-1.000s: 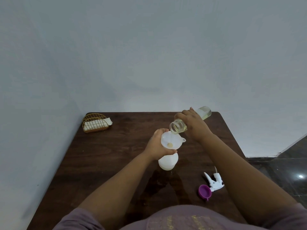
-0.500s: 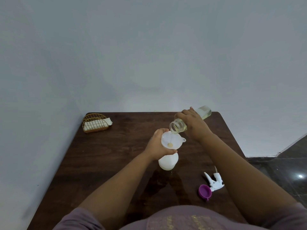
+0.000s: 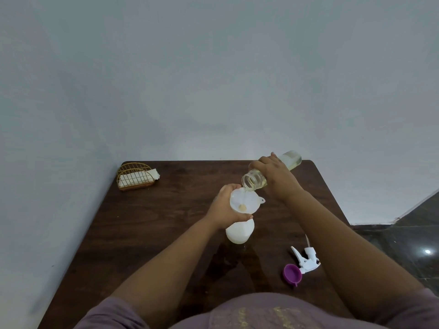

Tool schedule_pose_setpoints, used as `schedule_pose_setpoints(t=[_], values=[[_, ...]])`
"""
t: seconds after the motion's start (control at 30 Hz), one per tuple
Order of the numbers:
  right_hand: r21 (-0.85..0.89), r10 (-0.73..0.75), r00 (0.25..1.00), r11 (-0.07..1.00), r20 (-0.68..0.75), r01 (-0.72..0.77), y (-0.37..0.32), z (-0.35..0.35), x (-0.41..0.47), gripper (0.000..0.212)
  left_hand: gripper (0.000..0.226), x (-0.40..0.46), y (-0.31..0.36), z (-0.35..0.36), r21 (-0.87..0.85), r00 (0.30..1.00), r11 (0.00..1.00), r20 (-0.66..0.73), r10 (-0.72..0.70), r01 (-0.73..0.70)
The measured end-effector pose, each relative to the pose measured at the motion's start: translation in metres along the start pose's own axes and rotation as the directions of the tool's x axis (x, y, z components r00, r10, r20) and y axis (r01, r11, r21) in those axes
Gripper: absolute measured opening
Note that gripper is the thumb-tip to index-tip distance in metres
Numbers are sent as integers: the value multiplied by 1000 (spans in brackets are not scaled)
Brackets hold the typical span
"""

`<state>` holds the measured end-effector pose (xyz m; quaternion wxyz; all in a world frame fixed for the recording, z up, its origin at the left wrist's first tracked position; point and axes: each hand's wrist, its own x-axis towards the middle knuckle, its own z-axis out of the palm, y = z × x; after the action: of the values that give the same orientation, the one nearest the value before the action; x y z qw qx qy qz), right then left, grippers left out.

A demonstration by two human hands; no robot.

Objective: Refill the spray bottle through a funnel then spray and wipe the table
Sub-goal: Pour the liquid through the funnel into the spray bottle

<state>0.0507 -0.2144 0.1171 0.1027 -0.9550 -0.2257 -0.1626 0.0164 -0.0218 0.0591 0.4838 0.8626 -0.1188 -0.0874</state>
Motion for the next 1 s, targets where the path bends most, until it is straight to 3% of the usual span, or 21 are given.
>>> schedule_pose_setpoints(t=[1.0], values=[[-15,-18,1000,1000,0,18,1,0,3,48,84,1,0,0,22,1000,1000,6,2,-2]])
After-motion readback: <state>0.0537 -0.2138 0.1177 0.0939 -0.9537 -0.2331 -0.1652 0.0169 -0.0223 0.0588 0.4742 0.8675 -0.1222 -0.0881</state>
